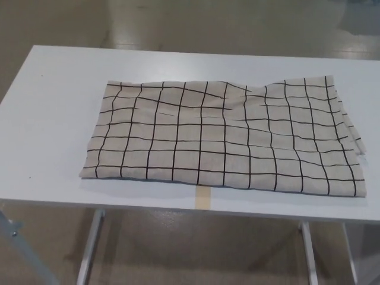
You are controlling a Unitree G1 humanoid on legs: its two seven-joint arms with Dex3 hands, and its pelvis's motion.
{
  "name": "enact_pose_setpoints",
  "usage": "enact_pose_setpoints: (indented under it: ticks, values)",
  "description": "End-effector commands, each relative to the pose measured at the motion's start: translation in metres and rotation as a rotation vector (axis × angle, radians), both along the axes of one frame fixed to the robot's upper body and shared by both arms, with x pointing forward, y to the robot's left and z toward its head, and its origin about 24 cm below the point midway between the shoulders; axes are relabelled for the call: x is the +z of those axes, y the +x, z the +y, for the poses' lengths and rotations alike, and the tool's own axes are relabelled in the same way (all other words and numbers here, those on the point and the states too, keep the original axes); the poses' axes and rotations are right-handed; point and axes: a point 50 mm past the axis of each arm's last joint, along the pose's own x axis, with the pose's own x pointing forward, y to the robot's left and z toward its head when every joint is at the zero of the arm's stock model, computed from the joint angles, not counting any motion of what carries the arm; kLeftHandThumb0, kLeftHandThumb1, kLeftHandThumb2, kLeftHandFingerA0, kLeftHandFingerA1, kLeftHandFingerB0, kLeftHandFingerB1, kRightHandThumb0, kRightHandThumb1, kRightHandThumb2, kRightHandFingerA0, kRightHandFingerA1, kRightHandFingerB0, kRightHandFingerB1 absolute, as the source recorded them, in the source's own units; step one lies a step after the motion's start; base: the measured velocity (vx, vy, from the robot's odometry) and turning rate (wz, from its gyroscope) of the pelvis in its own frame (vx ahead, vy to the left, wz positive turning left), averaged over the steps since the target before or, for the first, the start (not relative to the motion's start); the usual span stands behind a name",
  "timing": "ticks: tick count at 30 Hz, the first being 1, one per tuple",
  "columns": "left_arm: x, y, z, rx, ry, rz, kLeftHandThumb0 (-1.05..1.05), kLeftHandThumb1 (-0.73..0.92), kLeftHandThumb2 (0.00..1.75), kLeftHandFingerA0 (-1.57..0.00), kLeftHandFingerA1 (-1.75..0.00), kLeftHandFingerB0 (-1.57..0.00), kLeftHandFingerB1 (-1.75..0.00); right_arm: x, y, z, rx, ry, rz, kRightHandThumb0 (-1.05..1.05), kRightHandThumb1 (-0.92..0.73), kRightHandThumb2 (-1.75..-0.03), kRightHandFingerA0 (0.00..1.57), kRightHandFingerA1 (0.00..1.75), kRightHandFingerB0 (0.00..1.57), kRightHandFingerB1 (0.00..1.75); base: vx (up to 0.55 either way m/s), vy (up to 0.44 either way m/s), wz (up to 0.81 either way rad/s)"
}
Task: Use the left hand to fold a white towel with checkered patterns in half.
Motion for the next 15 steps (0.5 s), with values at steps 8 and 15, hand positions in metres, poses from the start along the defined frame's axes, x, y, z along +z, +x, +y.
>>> enact_pose_setpoints:
  ticks: [8, 15]
  values:
    - [0.015, 0.002, 0.004, 0.027, -0.021, -0.15, -0.05, 0.57, 0.56, -0.24, -0.32, -0.2, -0.29, 0.017, 0.0, 0.01, -0.039, 0.087, -0.118, -0.17, -0.64, -0.59, 0.44, 0.51, 0.44, 0.44, 0.0, 0.0, 0.0]
    - [0.062, 0.023, -0.007, -0.081, 0.058, -0.432, -0.27, 0.44, 0.68, 0.0, -0.25, 0.0, -0.15, 0.025, 0.004, 0.041, 0.072, 0.108, -0.185, -0.19, -0.62, -0.59, 0.44, 0.51, 0.45, 0.44, 0.0, 0.0, 0.0]
